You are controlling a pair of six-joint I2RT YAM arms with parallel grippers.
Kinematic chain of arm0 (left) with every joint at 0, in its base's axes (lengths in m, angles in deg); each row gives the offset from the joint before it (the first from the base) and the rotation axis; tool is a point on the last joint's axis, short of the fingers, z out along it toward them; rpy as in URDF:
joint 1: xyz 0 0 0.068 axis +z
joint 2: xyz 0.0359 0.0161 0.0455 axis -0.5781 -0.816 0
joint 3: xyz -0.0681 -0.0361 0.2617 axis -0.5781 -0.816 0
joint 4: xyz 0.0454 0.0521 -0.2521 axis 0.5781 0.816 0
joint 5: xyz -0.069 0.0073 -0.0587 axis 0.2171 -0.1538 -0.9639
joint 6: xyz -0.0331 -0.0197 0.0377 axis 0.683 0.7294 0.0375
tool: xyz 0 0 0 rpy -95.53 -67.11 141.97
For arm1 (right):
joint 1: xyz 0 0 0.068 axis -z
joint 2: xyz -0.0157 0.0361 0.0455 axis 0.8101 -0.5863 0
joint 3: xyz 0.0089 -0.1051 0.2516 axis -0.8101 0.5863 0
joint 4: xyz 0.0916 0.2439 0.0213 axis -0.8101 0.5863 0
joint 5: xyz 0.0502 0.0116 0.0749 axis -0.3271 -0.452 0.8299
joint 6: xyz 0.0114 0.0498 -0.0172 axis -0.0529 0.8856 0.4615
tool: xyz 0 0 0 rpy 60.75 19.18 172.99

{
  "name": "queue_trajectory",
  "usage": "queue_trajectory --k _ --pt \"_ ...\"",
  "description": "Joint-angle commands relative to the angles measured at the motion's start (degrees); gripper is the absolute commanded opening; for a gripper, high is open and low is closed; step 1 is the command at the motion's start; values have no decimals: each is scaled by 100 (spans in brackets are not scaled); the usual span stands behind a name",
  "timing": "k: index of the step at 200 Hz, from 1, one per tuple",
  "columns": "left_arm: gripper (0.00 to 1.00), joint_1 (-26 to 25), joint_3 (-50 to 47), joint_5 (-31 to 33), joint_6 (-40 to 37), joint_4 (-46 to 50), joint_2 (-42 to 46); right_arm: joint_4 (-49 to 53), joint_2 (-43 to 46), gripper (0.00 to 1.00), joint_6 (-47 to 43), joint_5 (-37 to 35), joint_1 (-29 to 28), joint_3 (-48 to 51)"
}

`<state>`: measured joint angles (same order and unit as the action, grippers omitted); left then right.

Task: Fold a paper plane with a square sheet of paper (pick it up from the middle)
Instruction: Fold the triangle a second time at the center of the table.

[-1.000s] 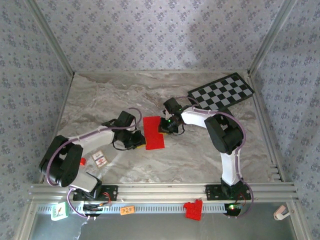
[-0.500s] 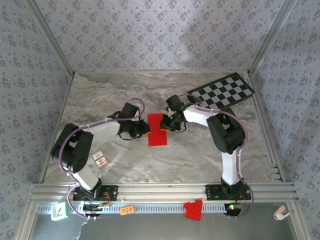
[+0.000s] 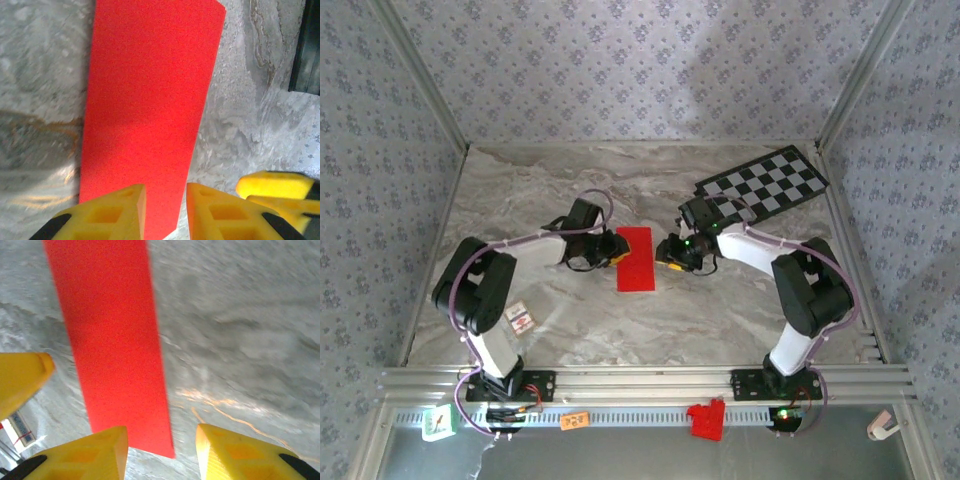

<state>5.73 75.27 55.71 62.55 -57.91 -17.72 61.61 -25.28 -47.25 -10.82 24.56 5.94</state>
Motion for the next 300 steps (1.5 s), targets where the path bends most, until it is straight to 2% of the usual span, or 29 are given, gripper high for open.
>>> queue_trajectory --k 1,67,173,300 --pt "27 29 404 -121 -150 221 -270 -177 117 43 232 152 13 178" --pt "27 50 670 87 -205 354 -850 -299 -25 44 386 346 -42 333" --pt "25 59 499 203 -73 426 -1058 -407 -283 44 531 678 -197 356" --pt "24 93 450 238 24 427 -1050 -654 -607 31 503 1006 -338 336"
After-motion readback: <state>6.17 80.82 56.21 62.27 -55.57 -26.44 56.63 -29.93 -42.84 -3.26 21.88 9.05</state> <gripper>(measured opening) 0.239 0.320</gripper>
